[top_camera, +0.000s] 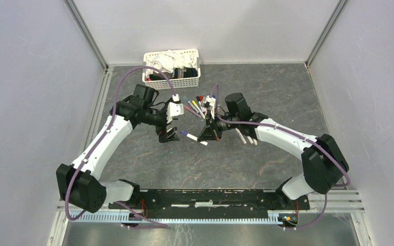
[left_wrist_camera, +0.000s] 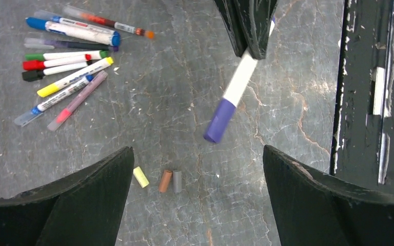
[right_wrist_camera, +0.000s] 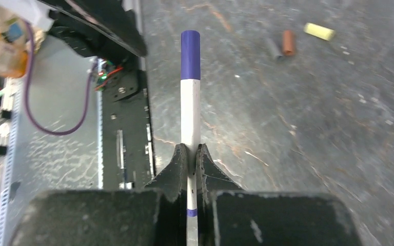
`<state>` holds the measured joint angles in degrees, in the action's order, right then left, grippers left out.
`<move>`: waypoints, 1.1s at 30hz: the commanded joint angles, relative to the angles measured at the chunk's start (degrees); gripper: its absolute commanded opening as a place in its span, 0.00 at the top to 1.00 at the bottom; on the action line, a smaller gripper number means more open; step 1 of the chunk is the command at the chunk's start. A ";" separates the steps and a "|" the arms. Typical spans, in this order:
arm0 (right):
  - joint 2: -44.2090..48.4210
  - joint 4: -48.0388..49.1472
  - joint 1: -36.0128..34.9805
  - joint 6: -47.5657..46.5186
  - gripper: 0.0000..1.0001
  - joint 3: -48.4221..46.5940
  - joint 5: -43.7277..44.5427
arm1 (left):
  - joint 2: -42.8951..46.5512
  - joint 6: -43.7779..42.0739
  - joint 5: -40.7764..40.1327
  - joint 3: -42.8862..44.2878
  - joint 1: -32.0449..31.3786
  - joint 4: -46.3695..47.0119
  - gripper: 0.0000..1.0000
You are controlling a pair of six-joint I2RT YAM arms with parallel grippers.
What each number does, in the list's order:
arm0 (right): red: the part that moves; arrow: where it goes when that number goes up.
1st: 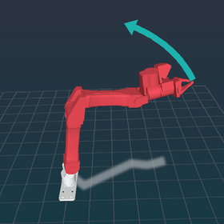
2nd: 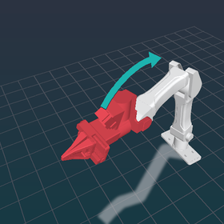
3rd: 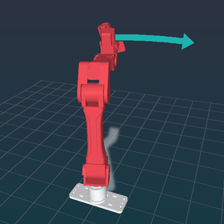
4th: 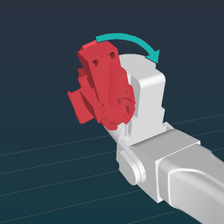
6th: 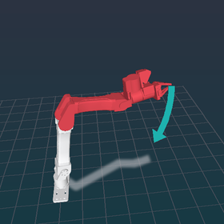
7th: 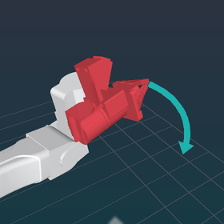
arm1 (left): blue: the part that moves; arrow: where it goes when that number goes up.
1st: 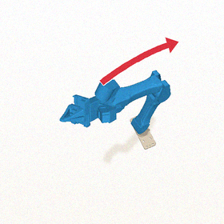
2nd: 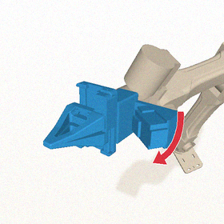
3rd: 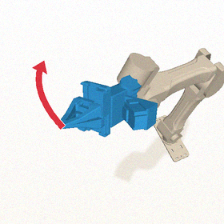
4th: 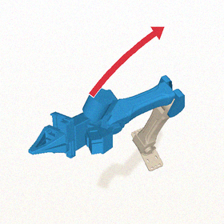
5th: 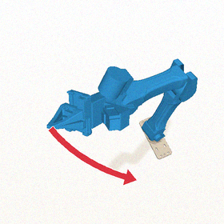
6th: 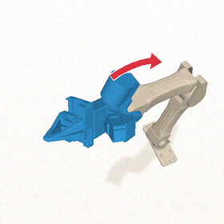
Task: Open the pen caps
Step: Open the pen cap from the pen.
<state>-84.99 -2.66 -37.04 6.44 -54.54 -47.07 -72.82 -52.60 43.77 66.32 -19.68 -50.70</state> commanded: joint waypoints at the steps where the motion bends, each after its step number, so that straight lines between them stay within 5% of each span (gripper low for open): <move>1: -2.29 1.03 -1.61 -1.14 1.00 -4.27 -9.28 | -1.06 -7.45 2.09 -0.81 -1.51 -2.51 0.03; 8: -4.69 2.13 -2.02 0.62 1.00 -6.82 -10.15 | -1.75 -10.63 3.43 -0.99 -2.38 -5.95 0.26; 15: -6.23 4.12 -2.21 2.79 0.99 -8.11 -10.17 | -2.07 -12.87 4.86 -1.02 -3.51 -8.28 0.74; 18: -6.72 5.93 -2.68 4.72 0.73 -7.78 -8.43 | -2.62 -12.67 4.96 -0.94 -3.70 -8.28 0.96; 22: -7.83 12.57 -4.14 9.50 0.55 -5.49 -8.27 | -2.99 -11.79 5.73 -0.60 -3.80 -8.34 0.98; 26: -9.84 14.53 -5.55 10.65 0.53 -6.00 -8.86 | -2.53 -11.62 6.14 -0.41 -3.78 -8.32 0.98; 30: -11.00 14.83 -5.72 10.46 0.64 -6.72 -11.59 | -2.16 -11.57 5.34 0.00 -3.82 -8.36 0.98; 33: -10.52 10.21 -5.66 6.16 0.84 -7.18 -12.22 | -2.22 -12.18 4.74 0.33 -3.83 -8.72 0.98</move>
<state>-95.96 8.73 -42.76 15.79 -60.16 -56.49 -75.77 -62.87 47.22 65.17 -23.29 -59.16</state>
